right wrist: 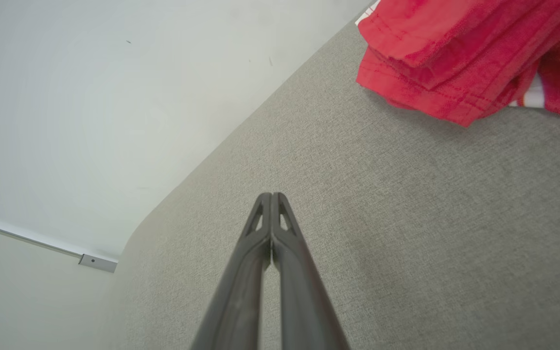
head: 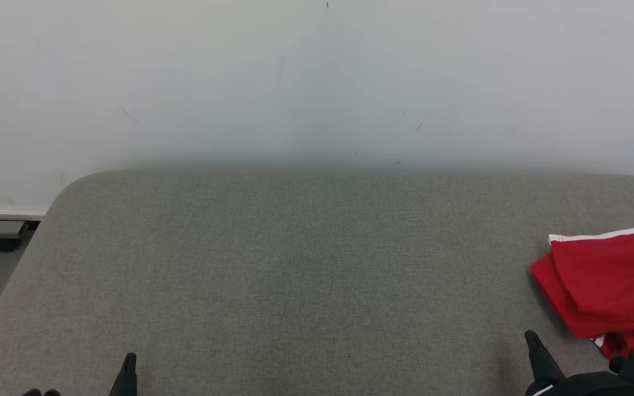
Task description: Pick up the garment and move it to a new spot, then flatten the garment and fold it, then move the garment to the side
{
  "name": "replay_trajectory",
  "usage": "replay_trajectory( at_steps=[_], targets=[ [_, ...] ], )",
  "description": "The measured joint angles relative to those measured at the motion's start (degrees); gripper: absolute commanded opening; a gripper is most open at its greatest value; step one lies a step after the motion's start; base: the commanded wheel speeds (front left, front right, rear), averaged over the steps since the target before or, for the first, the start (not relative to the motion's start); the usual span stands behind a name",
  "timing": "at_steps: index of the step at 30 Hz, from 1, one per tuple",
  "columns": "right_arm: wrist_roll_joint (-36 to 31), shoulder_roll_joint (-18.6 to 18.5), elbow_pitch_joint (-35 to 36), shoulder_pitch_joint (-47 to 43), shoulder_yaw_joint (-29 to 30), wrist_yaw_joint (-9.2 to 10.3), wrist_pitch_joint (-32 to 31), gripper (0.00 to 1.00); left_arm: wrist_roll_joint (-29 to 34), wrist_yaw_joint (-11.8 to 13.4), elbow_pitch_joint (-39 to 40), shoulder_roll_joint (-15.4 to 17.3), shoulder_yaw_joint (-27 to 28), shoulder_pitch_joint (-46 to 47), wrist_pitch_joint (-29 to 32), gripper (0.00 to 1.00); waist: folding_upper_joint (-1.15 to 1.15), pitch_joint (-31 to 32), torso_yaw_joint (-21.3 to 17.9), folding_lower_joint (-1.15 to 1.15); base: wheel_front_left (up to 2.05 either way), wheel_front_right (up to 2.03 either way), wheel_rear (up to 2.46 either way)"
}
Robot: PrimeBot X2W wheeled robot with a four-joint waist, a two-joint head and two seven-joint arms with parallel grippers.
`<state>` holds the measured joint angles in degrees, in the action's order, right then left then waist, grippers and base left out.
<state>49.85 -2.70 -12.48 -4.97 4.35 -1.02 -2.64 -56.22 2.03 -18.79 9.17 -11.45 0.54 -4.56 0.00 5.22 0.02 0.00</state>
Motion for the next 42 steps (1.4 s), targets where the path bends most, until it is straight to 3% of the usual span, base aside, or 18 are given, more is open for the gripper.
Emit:
replay_trajectory(
  at_steps=[42],
  targets=[
    [28.24,0.11,-2.9,6.26,2.25,-3.71,-2.75,0.0,-23.92,-5.88,1.09,-4.46,11.29,2.4,7.58,0.0,0.0,-3.62,-0.01,0.0,0.0,0.0,0.0]
  ],
)
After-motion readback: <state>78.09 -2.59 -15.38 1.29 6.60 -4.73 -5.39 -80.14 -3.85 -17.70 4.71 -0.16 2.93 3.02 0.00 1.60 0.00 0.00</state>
